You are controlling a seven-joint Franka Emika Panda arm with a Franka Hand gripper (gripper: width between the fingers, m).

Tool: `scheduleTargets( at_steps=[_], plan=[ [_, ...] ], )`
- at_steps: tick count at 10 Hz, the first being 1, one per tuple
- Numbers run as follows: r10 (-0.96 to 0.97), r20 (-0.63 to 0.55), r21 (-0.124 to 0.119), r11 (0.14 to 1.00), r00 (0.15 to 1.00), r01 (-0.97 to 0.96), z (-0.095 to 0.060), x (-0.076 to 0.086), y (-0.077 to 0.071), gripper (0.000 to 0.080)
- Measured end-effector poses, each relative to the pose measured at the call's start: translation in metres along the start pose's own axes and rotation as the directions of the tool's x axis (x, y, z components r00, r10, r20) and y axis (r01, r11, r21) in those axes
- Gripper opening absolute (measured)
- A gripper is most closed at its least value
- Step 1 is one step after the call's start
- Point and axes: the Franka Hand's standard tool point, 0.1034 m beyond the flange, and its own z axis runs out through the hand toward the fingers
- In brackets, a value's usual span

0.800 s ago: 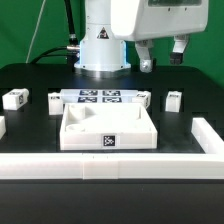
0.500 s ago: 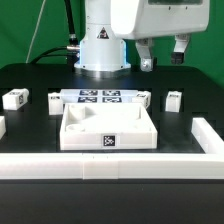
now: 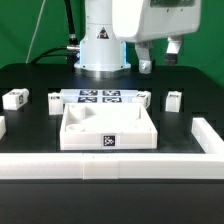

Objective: Assemble one leg

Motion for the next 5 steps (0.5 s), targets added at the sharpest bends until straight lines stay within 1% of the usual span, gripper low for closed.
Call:
scheduleTargets(
  at_steps=[1, 2, 3, 5],
  plan=[
    [-0.073, 0.020, 0.005, 0.997, 0.997, 0.073, 0.0034, -0.0030, -0.0025, 0.0650],
    [-0.158, 0.036, 0.005, 0.987, 0.987, 0.158, 0.0092, -0.0077, -0.0069, 0.0650],
    [-0.163, 0.043, 0.015, 0.987, 0.986, 0.163, 0.0133, -0.0124, -0.0099, 0.0650],
    [-0.163, 0.042, 0.014, 0.987, 0.986, 0.163, 0.0129, -0.0118, -0.0096, 0.0650]
  ],
)
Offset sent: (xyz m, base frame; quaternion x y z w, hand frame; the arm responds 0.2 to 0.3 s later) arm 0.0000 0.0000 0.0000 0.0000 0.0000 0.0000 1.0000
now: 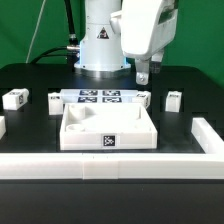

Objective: Assemble one leg

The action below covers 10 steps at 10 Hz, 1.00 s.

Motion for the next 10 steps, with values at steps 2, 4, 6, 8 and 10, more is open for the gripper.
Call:
scheduleTargets(
  at_steps=[2, 4, 6, 8, 10],
  plan=[
    [0.000, 0.000, 0.001, 1.000, 1.000, 0.000, 0.001, 0.000, 0.000, 0.0650],
    [-0.191, -0.025, -0.053, 0.980, 0.981, 0.190, 0.011, -0.013, -0.011, 0.0650],
    [-0.380, -0.023, -0.085, 0.922, 0.925, 0.377, 0.025, -0.039, -0.024, 0.0650],
    [-0.395, -0.028, -0.086, 0.916, 0.918, 0.392, 0.039, -0.069, -0.023, 0.0650],
    [-0.388, -0.026, -0.085, 0.919, 0.921, 0.385, 0.040, -0.070, -0.023, 0.0650]
  ],
)
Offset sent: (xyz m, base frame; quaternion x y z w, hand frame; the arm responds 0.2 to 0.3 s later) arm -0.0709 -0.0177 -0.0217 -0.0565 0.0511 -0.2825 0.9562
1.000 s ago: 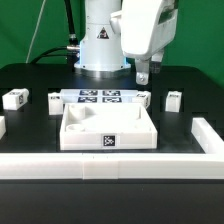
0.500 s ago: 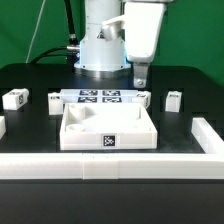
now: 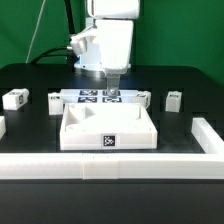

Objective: Assemble one leg

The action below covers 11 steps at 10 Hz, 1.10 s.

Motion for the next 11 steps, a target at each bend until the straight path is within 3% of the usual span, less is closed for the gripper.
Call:
scheduleTargets(
  at_steps=[1, 2, 3, 6, 11],
  plan=[
    [0.000, 0.000, 0.000, 1.000, 1.000, 0.000, 0.000, 0.000, 0.000, 0.0650],
    [-0.001, 0.002, 0.017, 1.000, 1.000, 0.001, 0.000, -0.001, 0.000, 0.0650],
    [-0.004, -0.001, 0.010, 1.000, 1.000, 0.004, 0.004, -0.001, -0.007, 0.0650],
    [-0.002, -0.009, 0.053, 0.999, 1.000, 0.002, 0.020, 0.005, -0.050, 0.0650],
    [0.007, -0.027, 0.105, 0.994, 1.000, -0.004, 0.059, 0.011, -0.079, 0.0650]
  ],
)
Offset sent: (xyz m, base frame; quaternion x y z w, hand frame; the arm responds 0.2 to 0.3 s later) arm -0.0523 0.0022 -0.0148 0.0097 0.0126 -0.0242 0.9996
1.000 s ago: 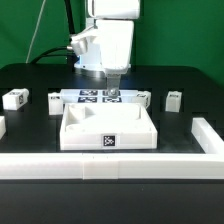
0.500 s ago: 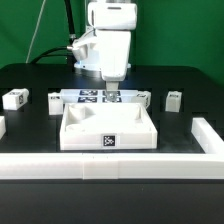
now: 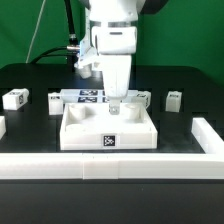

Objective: Assemble one leg

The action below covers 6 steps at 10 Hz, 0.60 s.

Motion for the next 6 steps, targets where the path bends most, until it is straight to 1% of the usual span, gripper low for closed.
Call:
scheduleTargets(
  at_steps=[2, 5, 6],
  plan=[
    [0.003, 0.000, 0.005, 1.000, 1.000, -0.003, 0.0021, -0.0015, -0.0014, 0.0650],
    [0.008, 0.001, 0.003, 1.000, 1.000, -0.008, 0.0014, -0.0039, -0.0004, 0.0650],
    [0.008, 0.001, 0.005, 1.000, 1.000, -0.008, 0.0021, -0.0038, -0.0010, 0.0521]
  ],
)
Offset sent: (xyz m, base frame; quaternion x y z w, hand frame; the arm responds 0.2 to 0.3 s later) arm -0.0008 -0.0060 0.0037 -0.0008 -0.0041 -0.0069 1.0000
